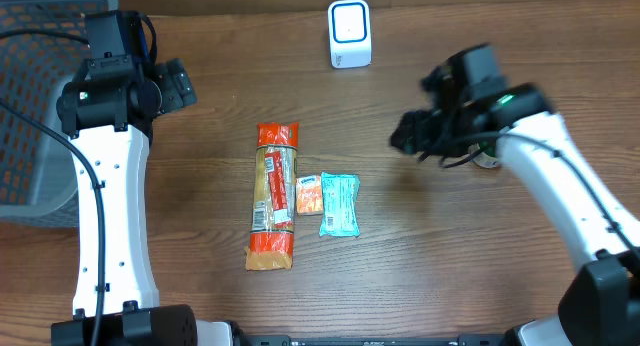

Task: Scan the item barcode
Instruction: 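Move the right gripper to the green wipe pack and grasp it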

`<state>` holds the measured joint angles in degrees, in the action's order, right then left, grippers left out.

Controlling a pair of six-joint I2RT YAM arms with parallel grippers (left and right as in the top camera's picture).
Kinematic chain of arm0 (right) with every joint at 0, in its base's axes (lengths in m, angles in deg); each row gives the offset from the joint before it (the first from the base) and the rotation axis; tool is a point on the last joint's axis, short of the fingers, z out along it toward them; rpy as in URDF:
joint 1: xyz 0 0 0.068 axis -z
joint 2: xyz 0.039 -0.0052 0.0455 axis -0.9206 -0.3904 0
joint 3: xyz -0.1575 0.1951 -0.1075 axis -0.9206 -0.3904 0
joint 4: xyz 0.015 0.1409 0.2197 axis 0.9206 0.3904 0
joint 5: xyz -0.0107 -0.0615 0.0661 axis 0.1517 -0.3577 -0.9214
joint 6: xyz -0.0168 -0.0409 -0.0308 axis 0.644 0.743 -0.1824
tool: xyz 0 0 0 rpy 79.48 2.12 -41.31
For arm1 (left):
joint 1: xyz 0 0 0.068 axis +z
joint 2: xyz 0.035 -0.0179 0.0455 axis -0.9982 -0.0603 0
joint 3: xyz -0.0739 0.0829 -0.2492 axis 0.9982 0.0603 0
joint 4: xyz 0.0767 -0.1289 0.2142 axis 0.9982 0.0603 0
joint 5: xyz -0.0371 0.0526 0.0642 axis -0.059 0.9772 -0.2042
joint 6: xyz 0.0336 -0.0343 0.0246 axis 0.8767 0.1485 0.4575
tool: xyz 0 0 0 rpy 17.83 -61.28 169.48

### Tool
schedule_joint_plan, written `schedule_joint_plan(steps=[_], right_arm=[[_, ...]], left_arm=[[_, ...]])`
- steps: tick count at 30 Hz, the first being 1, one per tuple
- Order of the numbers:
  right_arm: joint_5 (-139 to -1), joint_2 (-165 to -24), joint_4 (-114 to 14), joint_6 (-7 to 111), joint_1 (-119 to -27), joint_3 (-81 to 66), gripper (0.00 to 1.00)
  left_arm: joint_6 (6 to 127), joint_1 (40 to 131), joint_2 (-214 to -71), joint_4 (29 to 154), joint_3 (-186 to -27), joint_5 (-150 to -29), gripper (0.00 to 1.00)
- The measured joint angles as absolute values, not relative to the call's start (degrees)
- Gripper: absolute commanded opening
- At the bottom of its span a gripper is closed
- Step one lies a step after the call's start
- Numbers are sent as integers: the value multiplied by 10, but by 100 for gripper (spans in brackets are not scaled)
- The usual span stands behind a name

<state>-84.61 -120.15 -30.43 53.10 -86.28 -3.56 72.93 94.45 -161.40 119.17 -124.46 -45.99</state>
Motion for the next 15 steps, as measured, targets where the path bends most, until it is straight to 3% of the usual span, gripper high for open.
schedule_joint_plan(steps=[7,9,15], right_arm=[[-813,-1224,-557,417,-977,-190,68],[-801,-1243,-633,386,-1011,-229,61],[-774,-1263,-652,356,-1055,-241,41]], left_arm=[[729,944,-1614,1192,-1245,-460,100],[729,944,-1614,1192,-1245,-460,100],[729,944,-1614,1192,-1245,-460,100]])
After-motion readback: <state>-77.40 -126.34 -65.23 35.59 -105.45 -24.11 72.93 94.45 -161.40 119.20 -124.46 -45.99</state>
